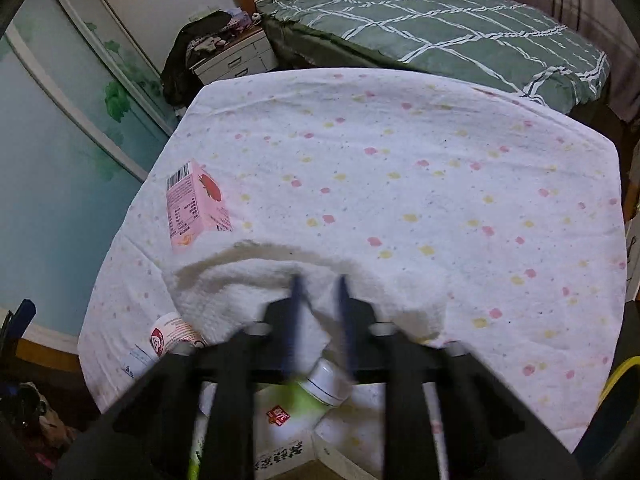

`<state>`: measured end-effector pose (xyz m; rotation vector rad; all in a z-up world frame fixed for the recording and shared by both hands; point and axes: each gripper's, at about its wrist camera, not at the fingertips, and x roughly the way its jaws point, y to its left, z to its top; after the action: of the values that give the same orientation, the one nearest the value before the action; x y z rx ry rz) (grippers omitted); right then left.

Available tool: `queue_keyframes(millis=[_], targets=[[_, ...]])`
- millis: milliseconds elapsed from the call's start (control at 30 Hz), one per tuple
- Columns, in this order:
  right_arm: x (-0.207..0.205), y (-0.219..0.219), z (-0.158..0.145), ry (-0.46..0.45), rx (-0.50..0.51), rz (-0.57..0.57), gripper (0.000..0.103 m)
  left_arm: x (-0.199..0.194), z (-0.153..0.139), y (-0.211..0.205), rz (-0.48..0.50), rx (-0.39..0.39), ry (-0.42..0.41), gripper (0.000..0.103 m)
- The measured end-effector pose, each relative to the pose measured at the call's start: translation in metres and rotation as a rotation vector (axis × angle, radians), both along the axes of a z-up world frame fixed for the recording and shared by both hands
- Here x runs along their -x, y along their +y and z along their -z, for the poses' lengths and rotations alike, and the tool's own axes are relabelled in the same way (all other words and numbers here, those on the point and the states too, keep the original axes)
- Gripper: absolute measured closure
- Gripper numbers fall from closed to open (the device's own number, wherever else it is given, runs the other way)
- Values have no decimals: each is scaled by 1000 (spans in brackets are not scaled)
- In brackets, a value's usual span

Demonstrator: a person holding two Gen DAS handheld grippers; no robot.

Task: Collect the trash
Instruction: 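Grasp the white tissue on the table with the right gripper and lift it, then carry the white tissue over the yellow bin and open the right gripper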

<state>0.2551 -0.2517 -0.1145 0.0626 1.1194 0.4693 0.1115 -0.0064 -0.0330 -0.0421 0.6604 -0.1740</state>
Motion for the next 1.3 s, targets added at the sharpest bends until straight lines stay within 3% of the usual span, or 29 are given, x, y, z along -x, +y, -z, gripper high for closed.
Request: queue_keyframes(millis=[167,367,667,900,1100,1300], targets=[[12,-2,-19,-79,4,9,99,0,2,-1,3,2,3,5],[26,-22,-65,-189,-39,54,99,2,4,-1,5,6,1,5],[50,-81,-129,-330,-57,161,99,5,1,-14,34,-5,-5,5],[77,-133,-161,-404,-47,255,99,5,-1,-30,67,-7,-8,5],[101,-182,-167,-427,-15,356,99,5,-5,-49,114,-14,-18,5],[126,-248,-152,-407,9,490,99,5,-9,-76,182,-24,-23,5]])
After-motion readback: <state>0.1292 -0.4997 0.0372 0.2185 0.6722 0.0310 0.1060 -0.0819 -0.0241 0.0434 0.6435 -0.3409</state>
